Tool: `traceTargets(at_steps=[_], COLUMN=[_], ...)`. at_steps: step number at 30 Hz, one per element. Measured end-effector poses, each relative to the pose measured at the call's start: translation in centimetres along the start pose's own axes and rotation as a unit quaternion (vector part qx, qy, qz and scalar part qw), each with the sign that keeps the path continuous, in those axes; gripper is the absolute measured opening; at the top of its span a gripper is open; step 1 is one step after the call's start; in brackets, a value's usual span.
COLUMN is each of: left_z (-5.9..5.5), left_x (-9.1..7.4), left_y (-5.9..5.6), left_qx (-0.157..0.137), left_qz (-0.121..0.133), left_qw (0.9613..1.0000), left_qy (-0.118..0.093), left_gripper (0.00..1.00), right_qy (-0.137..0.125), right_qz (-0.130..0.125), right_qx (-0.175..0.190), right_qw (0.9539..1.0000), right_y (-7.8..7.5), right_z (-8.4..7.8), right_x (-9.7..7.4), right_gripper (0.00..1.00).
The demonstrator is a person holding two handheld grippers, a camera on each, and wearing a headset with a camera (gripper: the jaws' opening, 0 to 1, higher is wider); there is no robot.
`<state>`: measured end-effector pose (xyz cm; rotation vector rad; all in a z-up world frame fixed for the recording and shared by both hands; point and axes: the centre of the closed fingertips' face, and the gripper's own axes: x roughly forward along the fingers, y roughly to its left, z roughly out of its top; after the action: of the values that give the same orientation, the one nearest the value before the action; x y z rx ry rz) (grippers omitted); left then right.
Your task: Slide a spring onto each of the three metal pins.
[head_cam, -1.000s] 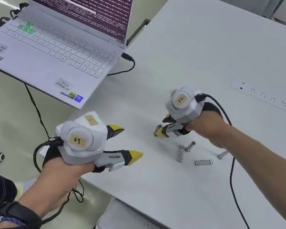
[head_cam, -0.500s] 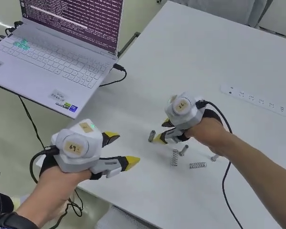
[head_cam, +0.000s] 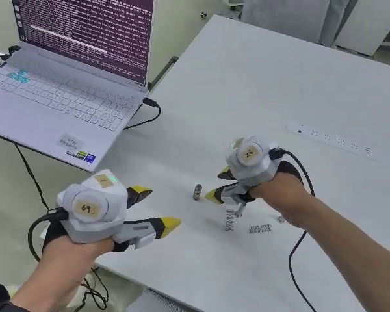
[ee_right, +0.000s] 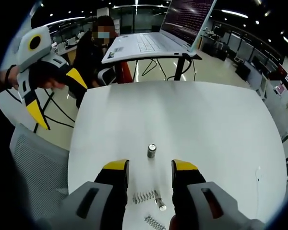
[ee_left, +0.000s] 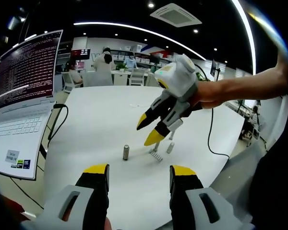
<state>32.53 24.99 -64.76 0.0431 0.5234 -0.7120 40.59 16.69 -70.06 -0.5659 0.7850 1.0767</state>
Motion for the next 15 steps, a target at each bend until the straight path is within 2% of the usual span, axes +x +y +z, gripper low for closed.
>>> traceTargets(at_steps=[15], left_z=[0.2], left_x=[-0.1], left_y=[-0.4], left_qx=[0.002], left_qz=[0.001], left_qw=[1.0], left_qy=[-0.002], left_gripper=[0.45], right_qy=[-0.031], right_qz=[-0.027], right_qx=[0.028], right_qw=[0.9988], right_y=[0.7], right_z=[-1.1], right_x=[-3.0], right_gripper=[0.35])
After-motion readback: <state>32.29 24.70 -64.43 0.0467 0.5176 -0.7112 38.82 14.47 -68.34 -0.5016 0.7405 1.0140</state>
